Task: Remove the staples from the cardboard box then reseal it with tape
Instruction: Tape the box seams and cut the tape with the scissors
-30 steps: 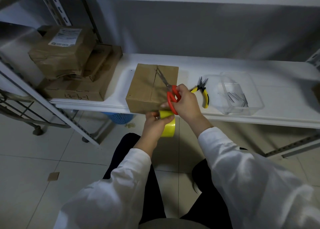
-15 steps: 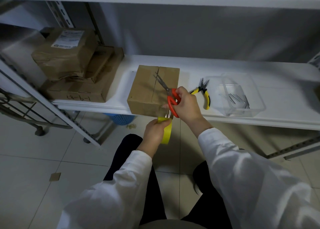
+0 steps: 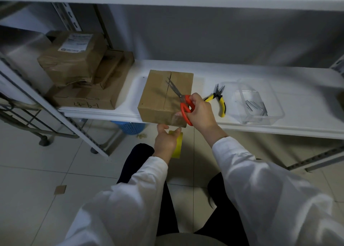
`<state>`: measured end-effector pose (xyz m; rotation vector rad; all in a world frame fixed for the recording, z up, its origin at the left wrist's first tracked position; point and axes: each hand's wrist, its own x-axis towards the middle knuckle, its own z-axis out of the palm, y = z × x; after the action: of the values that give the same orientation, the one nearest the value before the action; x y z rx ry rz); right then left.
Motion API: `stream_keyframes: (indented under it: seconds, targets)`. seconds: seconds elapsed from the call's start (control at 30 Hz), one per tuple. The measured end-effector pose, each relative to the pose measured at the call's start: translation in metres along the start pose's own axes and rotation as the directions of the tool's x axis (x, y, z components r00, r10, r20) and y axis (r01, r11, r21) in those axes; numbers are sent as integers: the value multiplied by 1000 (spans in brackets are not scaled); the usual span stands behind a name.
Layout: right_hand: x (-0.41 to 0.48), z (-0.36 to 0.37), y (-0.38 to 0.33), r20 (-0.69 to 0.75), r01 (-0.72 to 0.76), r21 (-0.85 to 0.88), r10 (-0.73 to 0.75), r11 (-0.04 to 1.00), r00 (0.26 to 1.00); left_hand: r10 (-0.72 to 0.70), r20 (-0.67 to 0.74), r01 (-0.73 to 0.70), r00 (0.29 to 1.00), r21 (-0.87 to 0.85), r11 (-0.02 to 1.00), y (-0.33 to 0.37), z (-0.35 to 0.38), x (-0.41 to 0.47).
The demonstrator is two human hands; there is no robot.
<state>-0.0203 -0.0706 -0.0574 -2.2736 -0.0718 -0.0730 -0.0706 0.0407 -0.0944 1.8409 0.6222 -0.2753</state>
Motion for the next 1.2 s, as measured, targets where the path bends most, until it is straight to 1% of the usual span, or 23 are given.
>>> stream_keyframes:
  seconds: [0.1, 0.13, 0.17, 0.23, 0.3, 0.37, 0.43, 0.5, 0.57, 0.63, 0.67, 0.73, 0.8, 0.87, 0.93, 1.0, 1.1, 1.2]
  targets:
    - [-2, 0, -2, 25, -6, 4, 6, 1000, 1000, 42, 24, -43, 999, 50, 998, 4, 2, -2]
    - [-1, -1, -2, 27, -9, 4, 9, 1000, 1000, 58, 41, -59, 997, 42, 997, 4, 3, -2]
    - [-1, 0, -2, 27, -11, 6, 11, 1000, 1000, 83, 53, -83, 995, 13, 996, 3, 2, -2]
    - [1, -2, -1, 39, -11, 11, 10, 1000, 999, 116, 61, -110, 991, -96, 989, 1, -2, -7]
    - [1, -6, 0, 79, -5, 14, 4, 1000, 997, 105, 77, -89, 991, -185, 979, -2, -4, -11]
    - [1, -8, 1, 109, 21, -20, -19, 1000, 994, 89, 108, -65, 990, -209, 976, -5, -3, -12]
    - [1, -9, 2, 96, 59, -54, -54, 997, 994, 67, 135, -36, 989, -218, 975, -2, -2, -11]
    - [0, -7, 2, 78, 66, -51, -62, 997, 995, 27, 144, 8, 989, -235, 972, -1, -1, -8]
    - [0, -5, 1, 69, 64, -57, -60, 996, 996, 23, 130, 9, 991, -241, 971, -2, 0, -5]
    - [1, -7, 0, 92, 47, -56, -42, 997, 995, 30, 91, -5, 995, -256, 967, -1, 0, -6]
    - [3, -10, -1, 114, 29, -31, -26, 999, 993, 30, 76, -8, 997, -271, 963, -1, 0, -6]
    - [5, -17, -4, 163, -31, 88, 17, 996, 987, 13, 64, 8, 998, -303, 953, 1, 0, -5]
    - [6, -24, -7, 172, -60, 191, 27, 980, 985, -4, 56, 22, 998, -314, 949, 3, -1, -5]
    - [6, -31, -7, 157, -64, 221, 29, 973, 987, -14, 51, 30, 999, -325, 945, 2, -2, -3]
    - [5, -38, -4, 197, -79, 239, 31, 968, 980, -2, 45, 17, 999, -336, 942, 3, -3, -4]
    - [3, -46, 2, 281, -115, 190, 58, 975, 958, 10, 41, 4, 999, -338, 941, 4, -4, -6]
    - [-7, -60, 4, 373, -136, -68, 152, 988, 915, -1, 44, 15, 999, -329, 944, 7, -4, -10]
    - [-17, -71, 7, 452, -192, -131, 231, 973, 862, -32, 57, 49, 998, -317, 947, 7, -4, -12]
